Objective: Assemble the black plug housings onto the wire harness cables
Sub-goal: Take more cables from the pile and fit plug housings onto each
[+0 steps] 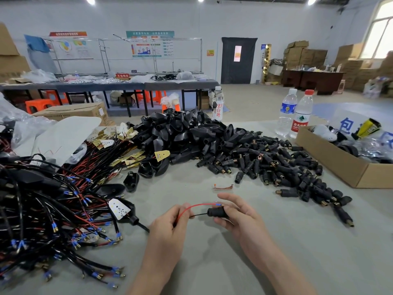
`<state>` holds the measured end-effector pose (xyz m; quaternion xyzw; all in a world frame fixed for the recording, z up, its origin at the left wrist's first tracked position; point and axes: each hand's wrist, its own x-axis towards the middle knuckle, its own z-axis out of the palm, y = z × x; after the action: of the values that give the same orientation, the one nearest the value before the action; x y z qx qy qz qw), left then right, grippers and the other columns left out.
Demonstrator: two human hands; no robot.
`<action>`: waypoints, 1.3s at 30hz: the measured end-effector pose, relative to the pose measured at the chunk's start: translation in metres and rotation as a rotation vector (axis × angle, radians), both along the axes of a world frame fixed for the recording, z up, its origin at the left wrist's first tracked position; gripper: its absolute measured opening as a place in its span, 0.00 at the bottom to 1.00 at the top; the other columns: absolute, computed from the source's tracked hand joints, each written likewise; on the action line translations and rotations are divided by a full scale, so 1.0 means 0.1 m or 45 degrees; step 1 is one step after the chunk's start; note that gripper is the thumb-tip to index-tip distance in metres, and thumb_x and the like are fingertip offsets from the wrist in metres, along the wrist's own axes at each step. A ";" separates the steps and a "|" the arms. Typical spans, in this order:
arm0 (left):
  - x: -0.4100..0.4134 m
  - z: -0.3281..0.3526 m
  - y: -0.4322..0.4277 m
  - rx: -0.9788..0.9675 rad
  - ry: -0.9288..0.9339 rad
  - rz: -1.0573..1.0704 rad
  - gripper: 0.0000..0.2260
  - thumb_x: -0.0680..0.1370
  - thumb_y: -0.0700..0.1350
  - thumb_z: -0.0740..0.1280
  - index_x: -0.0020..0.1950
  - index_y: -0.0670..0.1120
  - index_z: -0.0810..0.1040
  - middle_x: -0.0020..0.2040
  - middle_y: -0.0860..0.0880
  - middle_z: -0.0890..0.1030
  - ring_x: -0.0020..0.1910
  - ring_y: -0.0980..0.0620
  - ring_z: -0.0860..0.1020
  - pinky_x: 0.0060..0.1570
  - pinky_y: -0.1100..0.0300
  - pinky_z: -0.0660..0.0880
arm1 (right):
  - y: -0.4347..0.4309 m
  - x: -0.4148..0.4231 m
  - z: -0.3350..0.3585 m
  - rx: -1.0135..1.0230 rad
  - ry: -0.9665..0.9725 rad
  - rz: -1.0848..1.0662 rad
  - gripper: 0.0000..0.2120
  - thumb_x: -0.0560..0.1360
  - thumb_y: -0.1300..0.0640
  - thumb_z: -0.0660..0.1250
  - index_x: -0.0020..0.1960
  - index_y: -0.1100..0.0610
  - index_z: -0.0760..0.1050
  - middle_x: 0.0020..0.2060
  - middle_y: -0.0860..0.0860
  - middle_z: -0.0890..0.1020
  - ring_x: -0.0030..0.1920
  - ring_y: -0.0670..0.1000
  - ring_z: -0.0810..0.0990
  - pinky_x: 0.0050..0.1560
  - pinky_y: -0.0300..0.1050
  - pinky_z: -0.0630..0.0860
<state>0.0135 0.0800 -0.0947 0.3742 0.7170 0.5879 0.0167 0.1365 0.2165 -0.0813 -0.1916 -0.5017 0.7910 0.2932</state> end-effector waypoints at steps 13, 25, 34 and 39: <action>0.03 0.01 0.02 0.089 -0.101 -0.111 0.08 0.78 0.57 0.64 0.48 0.54 0.79 0.31 0.41 0.75 0.26 0.56 0.61 0.26 0.63 0.59 | -0.09 0.09 0.14 -0.237 0.236 0.286 0.19 0.82 0.66 0.58 0.72 0.58 0.68 0.62 0.63 0.80 0.63 0.62 0.79 0.55 0.49 0.81; 0.17 0.17 0.00 0.015 0.022 -0.344 0.05 0.69 0.55 0.74 0.42 0.57 0.82 0.49 0.57 0.79 0.50 0.54 0.79 0.50 0.70 0.69 | 0.00 0.06 0.10 -0.352 0.207 0.043 0.15 0.83 0.65 0.55 0.67 0.58 0.72 0.57 0.61 0.83 0.56 0.57 0.84 0.46 0.41 0.83; 0.19 0.27 -0.04 0.056 -0.043 -0.500 0.06 0.69 0.60 0.72 0.41 0.61 0.85 0.47 0.57 0.84 0.55 0.55 0.79 0.58 0.64 0.70 | 0.02 0.05 0.08 -0.431 0.198 -0.033 0.16 0.84 0.65 0.51 0.63 0.61 0.76 0.55 0.61 0.84 0.50 0.58 0.86 0.39 0.41 0.83; 0.21 0.28 -0.04 0.036 -0.193 -0.478 0.09 0.68 0.62 0.71 0.38 0.59 0.85 0.40 0.54 0.84 0.45 0.58 0.80 0.50 0.64 0.74 | 0.03 0.05 0.07 -0.433 0.181 -0.045 0.16 0.84 0.65 0.51 0.64 0.60 0.75 0.55 0.61 0.84 0.52 0.58 0.86 0.40 0.42 0.83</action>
<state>0.0343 0.0760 -0.0671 0.4562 0.6229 0.6111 0.1747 0.1418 0.2194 -0.0741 -0.1907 -0.3351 0.8707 0.3052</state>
